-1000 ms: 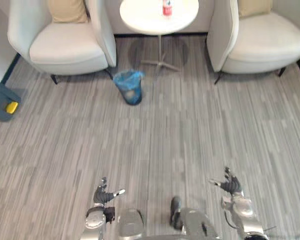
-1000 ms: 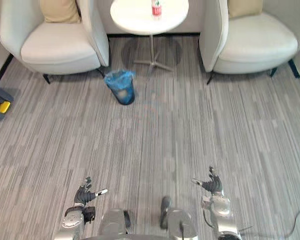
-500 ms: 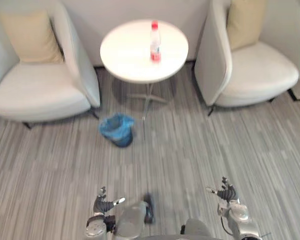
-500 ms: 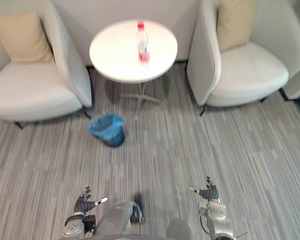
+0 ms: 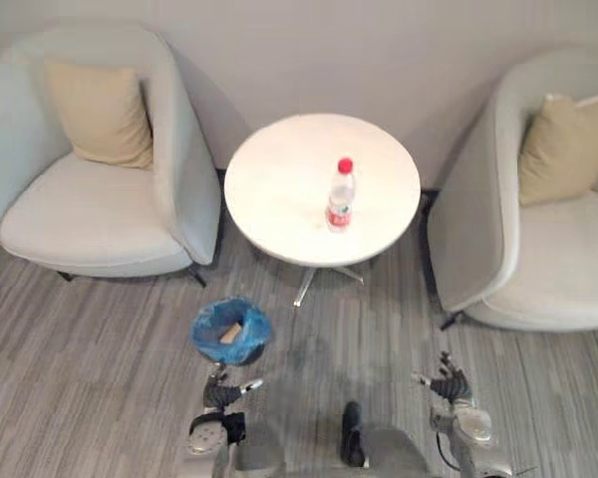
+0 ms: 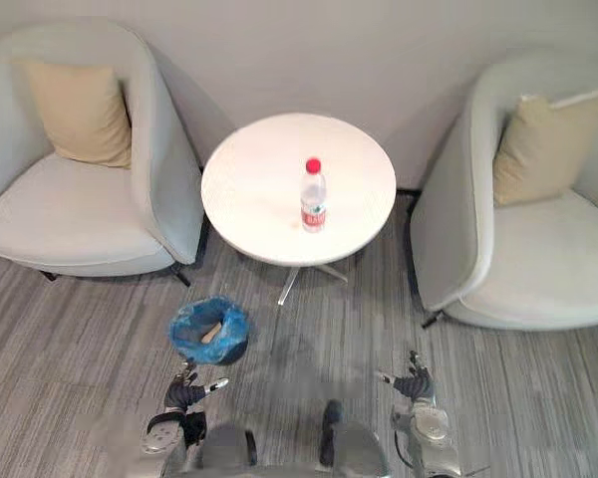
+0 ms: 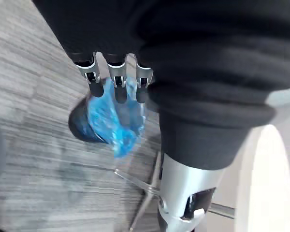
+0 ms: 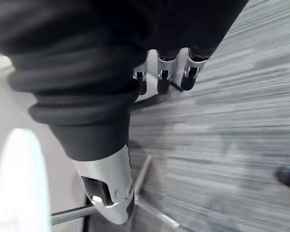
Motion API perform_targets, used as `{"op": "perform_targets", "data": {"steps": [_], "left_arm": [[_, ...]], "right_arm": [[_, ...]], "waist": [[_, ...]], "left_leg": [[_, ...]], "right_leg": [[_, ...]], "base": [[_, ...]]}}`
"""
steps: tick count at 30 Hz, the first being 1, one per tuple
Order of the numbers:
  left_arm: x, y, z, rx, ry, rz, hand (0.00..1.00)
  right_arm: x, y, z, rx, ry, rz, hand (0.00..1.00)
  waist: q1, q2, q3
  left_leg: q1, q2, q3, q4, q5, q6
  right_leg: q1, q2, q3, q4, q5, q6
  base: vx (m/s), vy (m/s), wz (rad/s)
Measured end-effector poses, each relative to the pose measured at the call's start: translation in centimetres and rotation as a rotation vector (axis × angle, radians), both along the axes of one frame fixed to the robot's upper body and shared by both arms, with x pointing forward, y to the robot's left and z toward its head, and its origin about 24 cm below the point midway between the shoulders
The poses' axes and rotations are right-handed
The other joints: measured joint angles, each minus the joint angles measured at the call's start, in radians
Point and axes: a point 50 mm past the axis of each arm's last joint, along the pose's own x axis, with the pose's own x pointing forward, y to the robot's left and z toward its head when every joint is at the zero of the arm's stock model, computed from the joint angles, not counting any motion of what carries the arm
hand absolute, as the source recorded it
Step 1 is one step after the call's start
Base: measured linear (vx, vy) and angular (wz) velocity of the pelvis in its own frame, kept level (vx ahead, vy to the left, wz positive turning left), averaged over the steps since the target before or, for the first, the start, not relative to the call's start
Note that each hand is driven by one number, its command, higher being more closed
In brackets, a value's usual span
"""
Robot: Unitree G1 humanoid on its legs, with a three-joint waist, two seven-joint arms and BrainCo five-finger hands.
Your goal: Gather rubbish on tea table into small bin, then transfer packed bag to large trash can.
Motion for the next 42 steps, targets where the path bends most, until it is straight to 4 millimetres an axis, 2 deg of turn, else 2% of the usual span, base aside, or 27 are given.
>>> {"op": "perform_targets", "data": {"steps": [1, 2, 3, 5, 7, 9, 10, 13, 14, 15, 16, 17, 19, 20, 21, 26, 28, 32, 36, 38, 41, 42], "left_arm": [[-0.4, -0.2, -0.2, -0.005, 0.012, 0.002, 0.0], [-0.6, -0.1, -0.3, -0.005, 0.018, 0.002, 0.0], [-0.9, 0.3, -0.4, 0.008, 0.03, 0.003, 0.0], [-1.3, 0.8, -0.7, 0.023, 0.047, 0.002, 0.0], [-1.5, 0.7, -0.8, 0.024, 0.061, -0.008, 0.0], [-1.8, 1.0, -0.8, 0.043, 0.07, -0.029, 0.0], [-1.6, 1.4, -0.7, 0.057, 0.066, -0.032, 0.0], [-1.0, 1.9, -0.4, 0.083, 0.049, -0.028, 0.0], [-0.8, 2.1, -0.2, 0.091, 0.036, -0.027, 0.0], [-0.8, 2.3, -0.2, 0.099, 0.038, -0.028, 0.0], [-1.0, 2.6, -0.2, 0.106, 0.042, -0.028, 0.0], [-1.4, 2.0, -0.6, 0.087, 0.058, -0.025, 0.0], [-2.1, 1.3, -0.9, 0.063, 0.074, -0.017, 0.0], [-2.3, 1.0, -1.1, 0.054, 0.078, -0.018, 0.0], [-2.3, 0.9, -1.1, 0.054, 0.081, -0.021, 0.0], [-2.7, 0.4, -1.5, 0.059, 0.106, -0.061, 0.0], [-2.8, 0.4, -1.5, 0.061, 0.11, -0.062, 0.0], [-3.0, 0.2, -1.6, 0.061, 0.117, -0.078, 0.0], [-3.5, 0.4, -1.9, 0.065, 0.137, -0.079, 0.0], [-3.8, 0.3, -2.0, 0.066, 0.146, -0.086, 0.0], [-3.9, 0.2, -2.1, 0.067, 0.15, -0.094, 0.0], [-3.9, 0.3, -2.1, 0.068, 0.149, -0.094, 0.0]], "right_arm": [[-0.5, -0.6, -0.1, -0.021, 0.014, -0.02, 0.0], [-0.7, -0.8, -0.2, -0.026, 0.024, -0.026, 0.0], [-0.9, -0.6, -0.5, -0.019, 0.043, -0.022, 0.0], [-1.2, -0.5, -0.5, -0.029, 0.048, -0.018, 0.0], [-0.7, -0.3, -0.2, -0.046, 0.037, 0.001, 0.0], [0.2, 0.7, 0.2, -0.049, 0.013, 0.048, 0.0], [0.5, 1.2, 0.9, -0.068, -0.023, 0.077, 0.0], [1.9, 1.5, 3.2, -0.122, -0.13, 0.131, 0.0], [2.4, 1.5, 4.3, -0.157, -0.182, 0.152, 0.0], [2.9, 1.5, 5.2, -0.177, -0.225, 0.164, 0.0], [3.0, 1.6, 5.6, -0.193, -0.243, 0.175, 0.0], [3.3, 1.2, 6.0, -0.233, -0.254, 0.194, 0.0], [3.7, 1.4, 6.5, -0.277, -0.266, 0.246, 0.0], [3.9, 1.8, 6.9, -0.289, -0.28, 0.267, 0.0], [3.9, 2.1, 7.0, -0.303, -0.284, 0.287, 0.0], [3.8, 2.6, 6.8, -0.312, -0.275, 0.313, 0.0], [3.9, 2.9, 6.7, -0.308, -0.274, 0.33, 0.0], [4.2, 3.9, 5.8, -0.292, -0.239, 0.392, 0.0], [4.4, 4.7, 5.3, -0.302, -0.216, 0.443, 0.0], [4.5, 4.8, 4.9, -0.298, -0.199, 0.444, 0.0], [5.2, 5.6, 4.8, -0.296, -0.197, 0.47, 0.0], [5.8, 6.1, 5.2, -0.297, -0.218, 0.485, 1.0]], "waist": [[-0.002, 0.031, -0.012], [0.001, 0.048, -0.014], [0.004, 0.015, -0.023], [0.003, -0.029, -0.027], [0.003, -0.045, -0.025], [-0.007, -0.041, -0.024], [-0.015, -0.041, -0.024], [-0.035, -0.041, -0.025], [-0.032, -0.042, -0.026], [-0.03, -0.049, -0.028], [-0.029, -0.054, -0.031], [-0.032, -0.015, -0.046], [-0.028, 0.005, -0.059], [-0.029, 0.025, -0.068], [-0.033, 0.024, -0.067], [-0.031, 0.024, -0.069], [-0.029, 0.024, -0.069], [-0.025, 0.021, -0.068], [-0.022, 0.022, -0.067], [-0.008, 0.022, -0.066], [-0.003, 0.018, -0.059], [-0.003, 0.018, -0.058]], "left_leg": [[0.0, -0.008, -0.015, -0.173, 0.142, 0.009], [0.007, -0.012, -0.034, -0.178, 0.194, 0.066], [0.029, -0.051, -0.029, -0.188, 0.184, 0.064], [0.064, -0.113, -0.003, -0.224, 0.133, 0.078], [0.091, -0.148, 0.015, -0.226, 0.095, 0.089], [0.134, -0.153, 0.009, -0.242, 0.072, 0.099], [0.166, -0.151, -0.012, -0.249, 0.071, 0.097], [0.182, -0.148, -0.048, -0.254, 0.072, 0.095], [0.183, -0.147, -0.066, -0.249, 0.072, 0.095], [0.191, -0.157, -0.079, -0.243, 0.072, 0.094], [0.199, -0.169, -0.091, -0.242, 0.07, 0.085], [0.207, -0.155, -0.122, -0.253, 0.065, 0.066], [0.22, -0.133, -0.137, -0.289, 0.072, 0.049], [0.233, -0.13, -0.148, -0.319, 0.083, 0.033], [0.246, -0.126, -0.166, -0.342, 0.092, 0.019], [0.286, -0.117, -0.209, -0.376, 0.102, 0.005], [0.282, -0.12, -0.224, -0.382, 0.103, 0.006], [0.263, -0.153, -0.268, -0.401, 0.159, 0.008], [0.261, -0.15, -0.29, -0.429, 0.165, 0.011], [0.264, -0.148, -0.304, -0.455, 0.174, 0.014], [0.252, -0.15, -0.312, -0.485, 0.192, 0.003], [0.232, -0.151, -0.316, -0.492, 0.194, 0.002]], "right_leg": [[0.012, 0.023, 0.005, 0.004, -0.026, 0.024], [0.015, 0.031, 0.016, 0.015, -0.045, 0.037], [0.012, -0.01, 0.039, 0.044, -0.076, 0.059], [-0.015, -0.084, 0.057, 0.136, -0.157, 0.085], [-0.054, -0.127, 0.096, 0.262, -0.188, 0.105], [-0.149, -0.133, 0.141, 0.479, -0.15, 0.125], [-0.172, -0.123, 0.165, 0.517, -0.175, 0.111], [-0.208, -0.083, 0.203, 0.432, -0.199, 0.1], [-0.235, -0.063, 0.227, 0.355, -0.192, 0.094], [-0.236, -0.062, 0.214, 0.22, -0.101, 0.08], [-0.237, -0.064, 0.219, 0.182, -0.013, 0.07], [-0.211, -0.05, 0.204, 0.176, -0.014, 0.062], [-0.181, -0.035, 0.187, 0.117, -0.008, 0.055], [-0.163, -0.025, 0.172, 0.09, -0.001, 0.05], [-0.147, -0.019, 0.159, 0.073, -0.001, 0.049], [-0.067, -0.017, 0.113, 0.003, 0.007, 0.042], [-0.056, -0.019, 0.099, -0.018, 0.017, 0.039], [-0.035, -0.046, 0.05, -0.06, 0.047, 0.044], [-0.025, -0.04, 0.023, -0.087, 0.066, 0.041], [-0.025, -0.032, 0.02, -0.102, 0.084, 0.041], [-0.031, -0.034, 0.013, -0.128, 0.105, 0.045], [-0.045, -0.034, 0.008, -0.135, 0.106, 0.046]], "base": [[0.32, 0.114, -0.17], [0.35, 0.15, -0.19], [0.27, 0.124, -0.12], [0.26, 0.111, -0.04], [0.21, 0.1, -0.17], [0.28, 0.111, 0.02], [0.32, 0.072, 0.29], [0.24, -0.036, 0.51], [0.25, -0.112, 0.7], [0.23, -0.136, 0.53], [0.3, -0.14, 0.53], [0.33, -0.146, 0.31], [0.26, -0.115, 0.17], [0.18, -0.103, 0.22], [0.16, -0.101, 0.21], [0.08, -0.032, 0.28], [-0.01, 0.02, 0.26], [-0.05, 0.003, 0.36], [-0.1, 0.0, 0.24], [-0.17, -0.016, 0.11], [-0.18, -0.014, 0.06], [-0.21, -0.02, 0.05]]}}
